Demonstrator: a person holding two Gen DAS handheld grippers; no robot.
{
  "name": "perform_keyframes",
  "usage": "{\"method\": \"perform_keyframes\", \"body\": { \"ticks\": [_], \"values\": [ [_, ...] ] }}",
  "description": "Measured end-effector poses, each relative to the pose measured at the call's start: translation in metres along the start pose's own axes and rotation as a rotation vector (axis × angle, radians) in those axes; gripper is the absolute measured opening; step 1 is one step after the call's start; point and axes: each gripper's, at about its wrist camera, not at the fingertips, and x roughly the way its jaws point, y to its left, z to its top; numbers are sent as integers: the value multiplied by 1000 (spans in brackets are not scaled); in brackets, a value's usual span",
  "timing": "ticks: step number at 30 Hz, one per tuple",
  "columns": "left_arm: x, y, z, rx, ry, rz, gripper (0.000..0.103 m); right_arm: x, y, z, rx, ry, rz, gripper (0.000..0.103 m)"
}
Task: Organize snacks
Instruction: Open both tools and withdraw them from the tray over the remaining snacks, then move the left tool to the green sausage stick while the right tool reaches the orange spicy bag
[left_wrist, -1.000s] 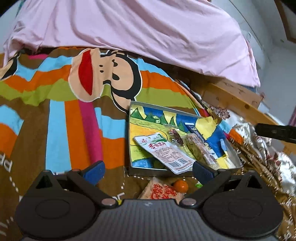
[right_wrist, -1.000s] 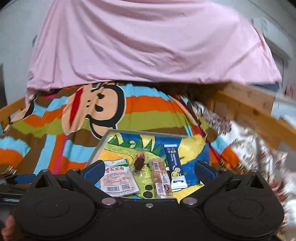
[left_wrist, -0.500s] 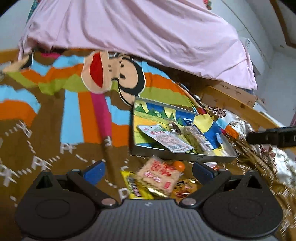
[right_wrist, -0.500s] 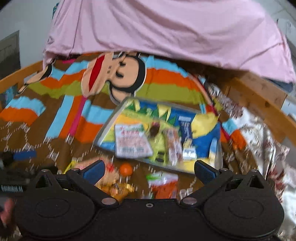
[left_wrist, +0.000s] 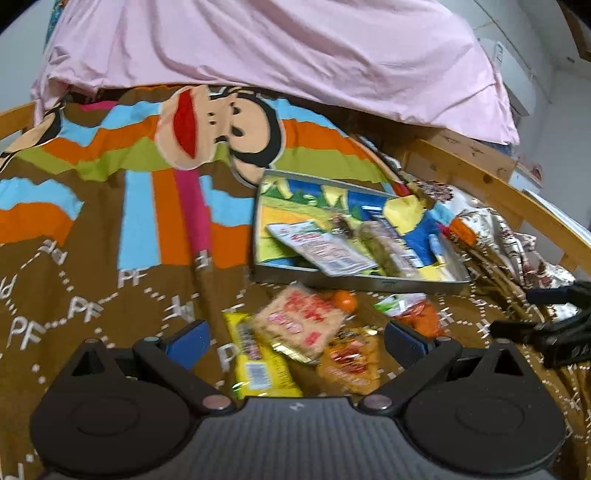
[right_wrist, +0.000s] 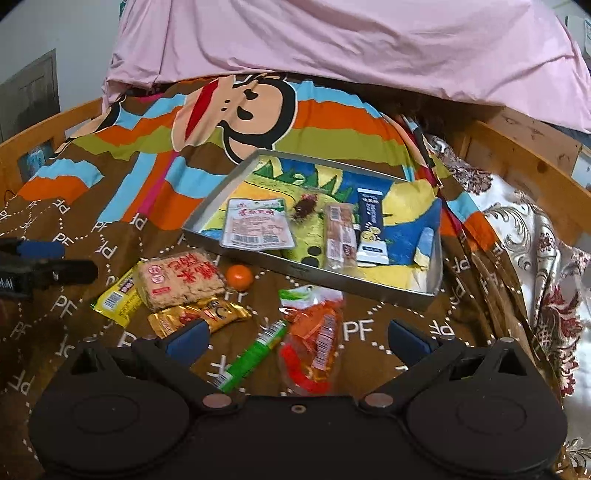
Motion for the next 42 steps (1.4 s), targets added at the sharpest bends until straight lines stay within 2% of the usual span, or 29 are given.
{"method": "perform_keyframes", "body": {
  "ticks": [4,7,13,16,19,21,23,31,38,42],
  "values": [
    [0,-20,12,29,29,-22,102,6,-19,-5,54,-5,-3,102],
    [-4,-37,23,96,63,-50,102,13,-31,-8,82,11,-16,102],
    [8,-73,17,261,98,-16,102,15,-45,-20,99,30,-48,102],
    [21,-79,3,259,99,-47,102,15,-46,-26,82,50,-59,102],
    [32,-78,-12,192,106,-73,102,15,-44,-32,55,56,-59,102],
    [39,-78,-19,166,141,-91,102,16,-44,-36,42,63,-58,102],
    [46,-82,-26,184,178,-104,102,20,-46,-41,40,72,-60,102],
    [56,-94,-49,306,230,-152,102,34,-51,-58,2,104,-19,102],
    [73,-105,-52,331,298,-251,102,55,-55,-42,22,77,49,102],
    [82,-115,-55,365,278,-262,102,70,-50,-29,13,62,77,102]
  ]
}}
